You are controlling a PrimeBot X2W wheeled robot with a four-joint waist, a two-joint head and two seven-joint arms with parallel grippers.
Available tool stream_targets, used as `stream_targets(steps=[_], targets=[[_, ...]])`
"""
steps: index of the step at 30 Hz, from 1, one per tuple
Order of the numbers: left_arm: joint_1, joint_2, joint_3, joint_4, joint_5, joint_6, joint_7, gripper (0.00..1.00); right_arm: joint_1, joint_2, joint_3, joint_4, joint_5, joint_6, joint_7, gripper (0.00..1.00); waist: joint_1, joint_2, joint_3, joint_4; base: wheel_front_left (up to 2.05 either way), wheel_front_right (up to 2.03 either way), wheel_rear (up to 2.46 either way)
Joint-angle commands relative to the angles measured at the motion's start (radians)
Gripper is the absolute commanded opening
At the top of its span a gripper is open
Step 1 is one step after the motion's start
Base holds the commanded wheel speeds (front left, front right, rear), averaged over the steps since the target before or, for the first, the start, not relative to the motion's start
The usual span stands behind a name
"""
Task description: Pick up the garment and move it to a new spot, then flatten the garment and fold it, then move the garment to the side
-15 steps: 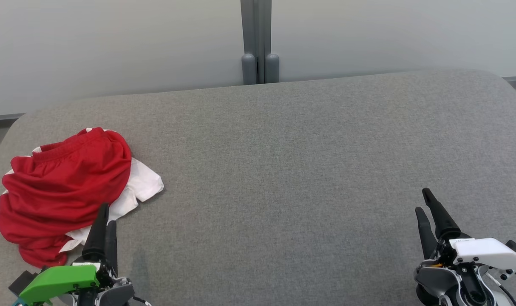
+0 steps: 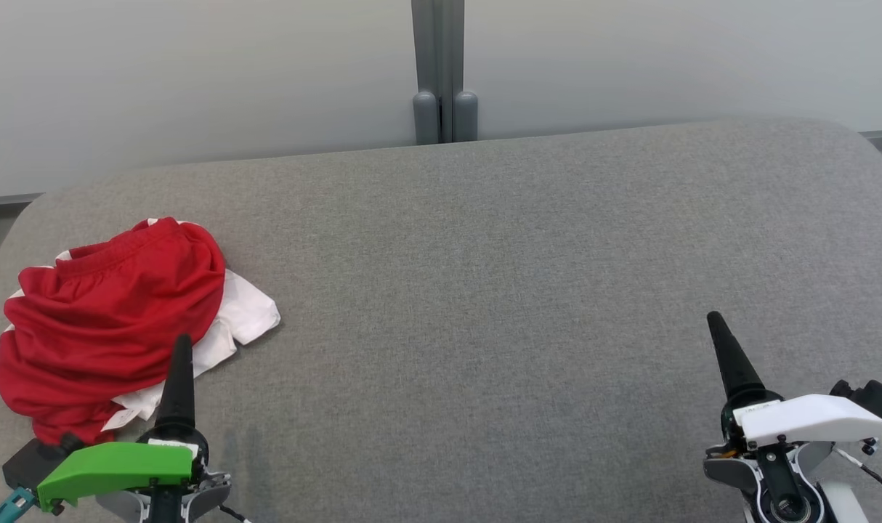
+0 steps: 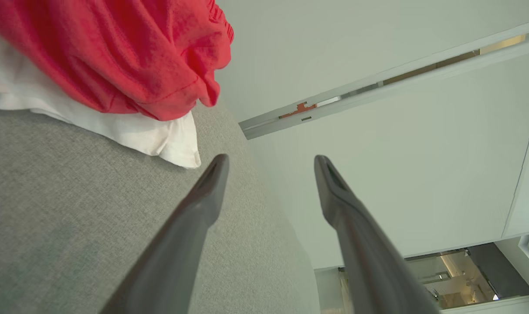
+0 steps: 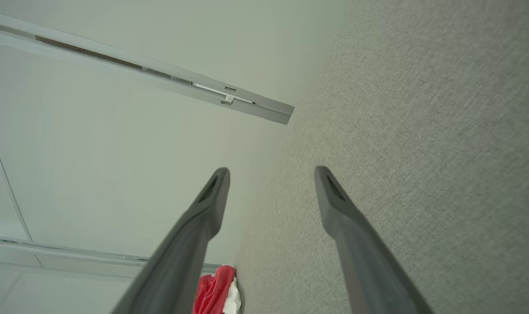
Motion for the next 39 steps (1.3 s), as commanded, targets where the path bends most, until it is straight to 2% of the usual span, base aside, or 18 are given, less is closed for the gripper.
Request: stream_targets(steps=[1, 19, 39], targets=[[-0.003, 0.005, -0.006, -0.029, 0.052, 0.001, -0.012, 1.0, -0.004, -0.005, 0.012, -0.027, -0.053, 0.001, -0.013, 1.0, 0.0, 0.0, -0.001, 0.0, 0.0, 0.0, 0.0], [0.035, 0.007, -0.065, -0.086, 0.356, 0.025, -0.082, 1.0, 0.021, -0.006, 0.074, -0.058, -0.329, 0.001, -0.084, 1.0, 0.0, 0.0, -0.009, 0.004, 0.0, 0.0, 0.0], [0.062, 0.009, -0.117, -0.12, 0.622, 0.021, -0.145, 1.0, 0.039, -0.008, 0.115, -0.093, -0.569, 0.001, -0.148, 1.0, 0.0, 0.0, -0.014, 0.006, 0.0, 0.0, 0.0]])
